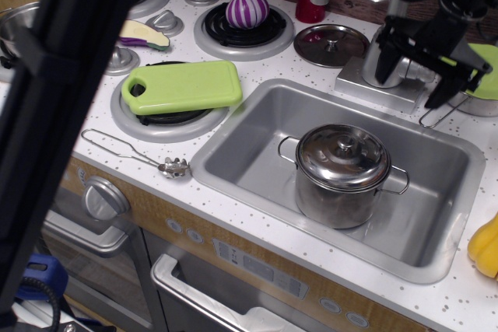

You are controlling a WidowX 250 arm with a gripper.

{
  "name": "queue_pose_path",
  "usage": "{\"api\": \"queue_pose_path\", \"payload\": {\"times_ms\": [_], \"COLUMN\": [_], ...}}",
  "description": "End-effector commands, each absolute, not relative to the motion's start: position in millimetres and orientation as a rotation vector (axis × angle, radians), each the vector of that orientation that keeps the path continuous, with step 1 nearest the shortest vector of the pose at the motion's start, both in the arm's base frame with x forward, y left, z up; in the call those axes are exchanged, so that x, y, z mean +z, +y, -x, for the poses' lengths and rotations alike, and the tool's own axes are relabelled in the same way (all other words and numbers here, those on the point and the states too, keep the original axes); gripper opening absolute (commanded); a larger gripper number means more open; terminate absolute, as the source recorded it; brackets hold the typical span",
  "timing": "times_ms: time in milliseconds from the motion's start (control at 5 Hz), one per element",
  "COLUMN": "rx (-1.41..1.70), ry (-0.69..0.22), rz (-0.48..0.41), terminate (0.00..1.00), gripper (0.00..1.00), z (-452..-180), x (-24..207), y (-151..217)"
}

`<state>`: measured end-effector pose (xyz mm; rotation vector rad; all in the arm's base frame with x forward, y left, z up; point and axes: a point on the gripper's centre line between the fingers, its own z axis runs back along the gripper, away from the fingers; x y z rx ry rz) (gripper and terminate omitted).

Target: Turn lever vertical to front

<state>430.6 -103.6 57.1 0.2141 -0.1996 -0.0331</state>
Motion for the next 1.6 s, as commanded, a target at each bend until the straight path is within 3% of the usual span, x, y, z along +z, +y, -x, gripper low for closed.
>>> {"api": "queue_pose_path", "payload": {"times_ms": [0,200,800,1000,1200,1400], "rx": [-0.045,-0.054,-0.070,-0.047,-0.034,0.000], "ry": [-0.431,-0.489,-0.525,-0.505,-0.491,-0.420], "rz": [-0.210,-0.197,-0.134,-0.115,-0.101,-0.105], "terminate": [0.00,0.00,0.00,0.00,0.00,0.00], "gripper": [1.00,1.00,1.00,0.00,0.00,0.00], "z": [-449.9,-458.4,-478.6,-478.3,-477.5,-470.0], "x": [117.6,120.2,113.3,110.7,106.1,108.7], "y": [-105.3,-108.9,-116.8,-120.5,-119.8,-120.4]}}
